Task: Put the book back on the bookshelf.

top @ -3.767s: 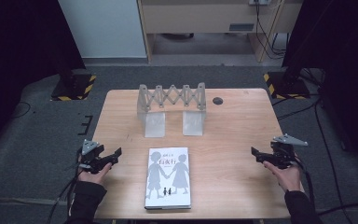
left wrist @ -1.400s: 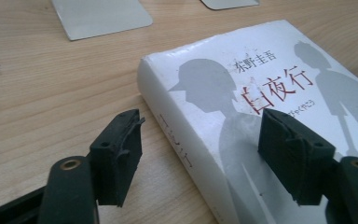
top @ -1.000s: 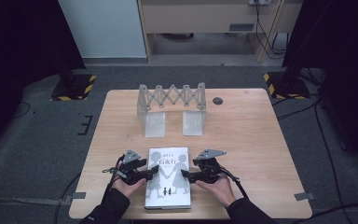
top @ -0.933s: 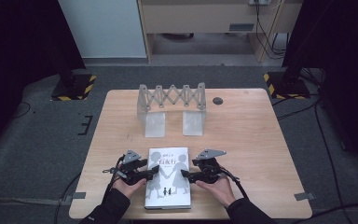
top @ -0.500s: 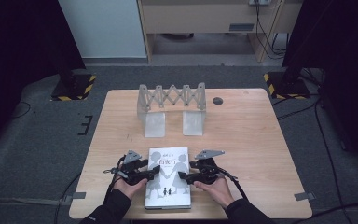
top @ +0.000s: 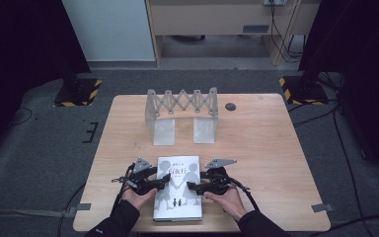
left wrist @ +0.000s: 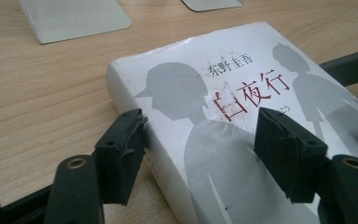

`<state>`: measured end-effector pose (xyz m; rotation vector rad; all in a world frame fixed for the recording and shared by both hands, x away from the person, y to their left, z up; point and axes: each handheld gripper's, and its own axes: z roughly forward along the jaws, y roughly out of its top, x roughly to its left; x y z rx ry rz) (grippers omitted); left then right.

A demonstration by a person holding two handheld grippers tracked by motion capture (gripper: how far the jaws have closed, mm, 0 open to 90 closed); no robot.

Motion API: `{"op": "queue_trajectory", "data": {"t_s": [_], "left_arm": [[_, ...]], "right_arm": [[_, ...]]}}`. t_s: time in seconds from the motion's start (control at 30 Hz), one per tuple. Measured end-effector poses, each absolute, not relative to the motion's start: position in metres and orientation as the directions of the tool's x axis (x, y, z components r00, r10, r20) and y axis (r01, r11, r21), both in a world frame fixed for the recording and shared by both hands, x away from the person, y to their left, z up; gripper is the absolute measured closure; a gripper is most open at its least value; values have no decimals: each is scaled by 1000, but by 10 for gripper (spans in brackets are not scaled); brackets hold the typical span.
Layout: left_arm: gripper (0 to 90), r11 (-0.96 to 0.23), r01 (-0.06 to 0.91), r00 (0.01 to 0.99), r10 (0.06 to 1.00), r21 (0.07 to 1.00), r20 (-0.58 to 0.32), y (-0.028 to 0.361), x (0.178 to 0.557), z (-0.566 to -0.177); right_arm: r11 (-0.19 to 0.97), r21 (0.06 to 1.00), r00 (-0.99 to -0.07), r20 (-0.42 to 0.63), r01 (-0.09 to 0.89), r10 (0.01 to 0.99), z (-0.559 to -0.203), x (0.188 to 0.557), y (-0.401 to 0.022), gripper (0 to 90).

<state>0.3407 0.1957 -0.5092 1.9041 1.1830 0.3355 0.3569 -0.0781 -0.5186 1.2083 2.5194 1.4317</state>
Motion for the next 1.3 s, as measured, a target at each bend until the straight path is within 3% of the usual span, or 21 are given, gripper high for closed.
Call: {"op": "queue_trajectory", "data": {"t_s": [0.1, 0.5, 1.0, 1.3], "left_arm": [[376, -208, 607, 523, 831, 767, -189, 198, 337, -507], [336, -161, 633, 522, 810, 757, -265, 202, 336, -510], [318, -138, 612, 532, 800, 779, -276, 204, 337, -507], [304, -152, 614, 541, 795, 775, -273, 205, 339, -509]], "right_arm": [[286, 735, -704, 348, 615, 619, -518, 356, -78, 299], [270, 752, -714, 355, 601, 603, -512, 357, -79, 295], [204, 791, -733, 391, 577, 556, -502, 357, -76, 292], [246, 760, -739, 412, 601, 532, -510, 362, -64, 361]]}}
